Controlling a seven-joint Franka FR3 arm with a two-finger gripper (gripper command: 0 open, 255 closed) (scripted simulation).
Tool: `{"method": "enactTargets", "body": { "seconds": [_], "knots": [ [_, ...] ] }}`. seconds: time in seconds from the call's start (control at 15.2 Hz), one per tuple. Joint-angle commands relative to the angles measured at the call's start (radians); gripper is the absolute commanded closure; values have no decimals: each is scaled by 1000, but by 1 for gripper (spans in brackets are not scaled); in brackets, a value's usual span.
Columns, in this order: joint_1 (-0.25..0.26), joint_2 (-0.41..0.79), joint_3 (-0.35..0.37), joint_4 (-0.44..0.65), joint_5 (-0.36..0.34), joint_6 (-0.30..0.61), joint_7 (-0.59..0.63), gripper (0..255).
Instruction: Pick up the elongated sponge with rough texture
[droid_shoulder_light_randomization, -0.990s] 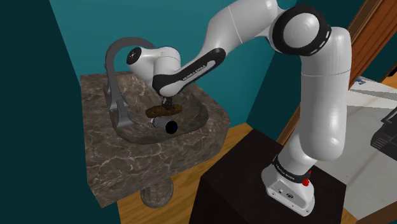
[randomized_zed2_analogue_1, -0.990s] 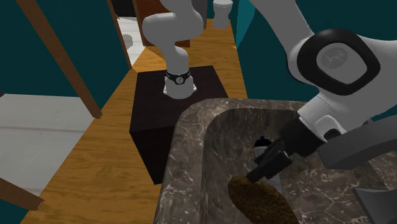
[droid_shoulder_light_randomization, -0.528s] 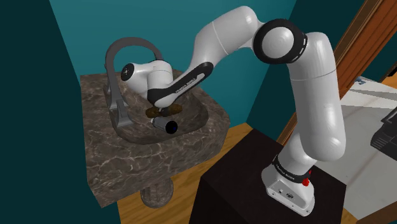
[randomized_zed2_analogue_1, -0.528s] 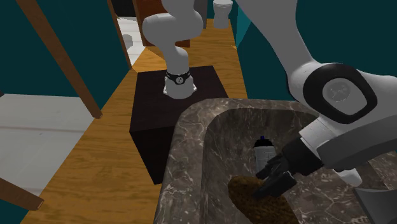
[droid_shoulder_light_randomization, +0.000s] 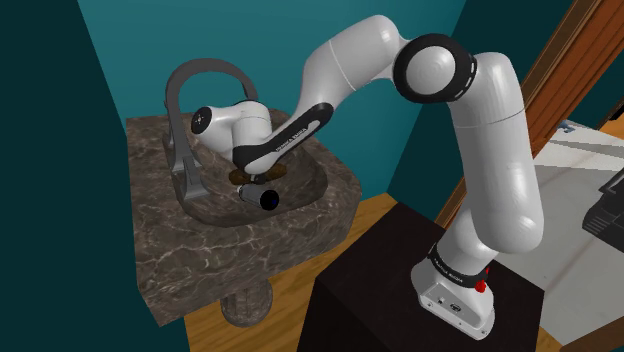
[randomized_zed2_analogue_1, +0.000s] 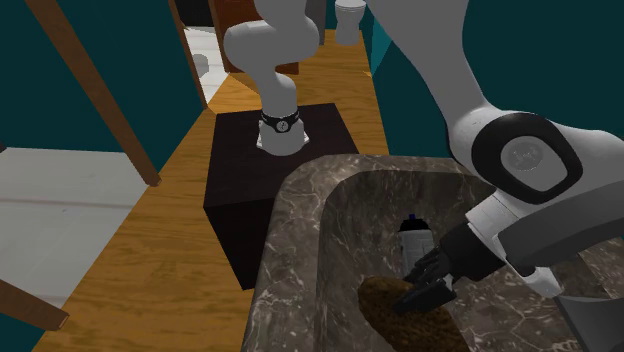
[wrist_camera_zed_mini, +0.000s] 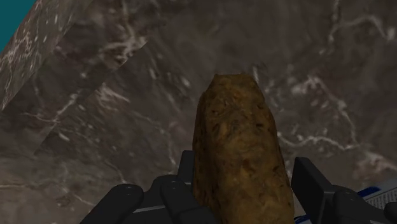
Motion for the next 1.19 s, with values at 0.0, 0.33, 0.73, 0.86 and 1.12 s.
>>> {"method": "enactTargets", "body": {
  "seconds": [0.0, 0.33, 0.73, 0.86, 1.12],
  "knots": [
    [-1, 3, -1, -3, 1, 0, 1, 255],
    [1, 9, -1, 7, 1, -4, -1, 255],
    [-4, -42, 9, 7, 22, -40, -37, 255],
    [-5, -58, 13, 9, 29, -53, -49, 255],
    [-7, -89, 18, 15, 42, -79, -74, 255]
  ]
}}
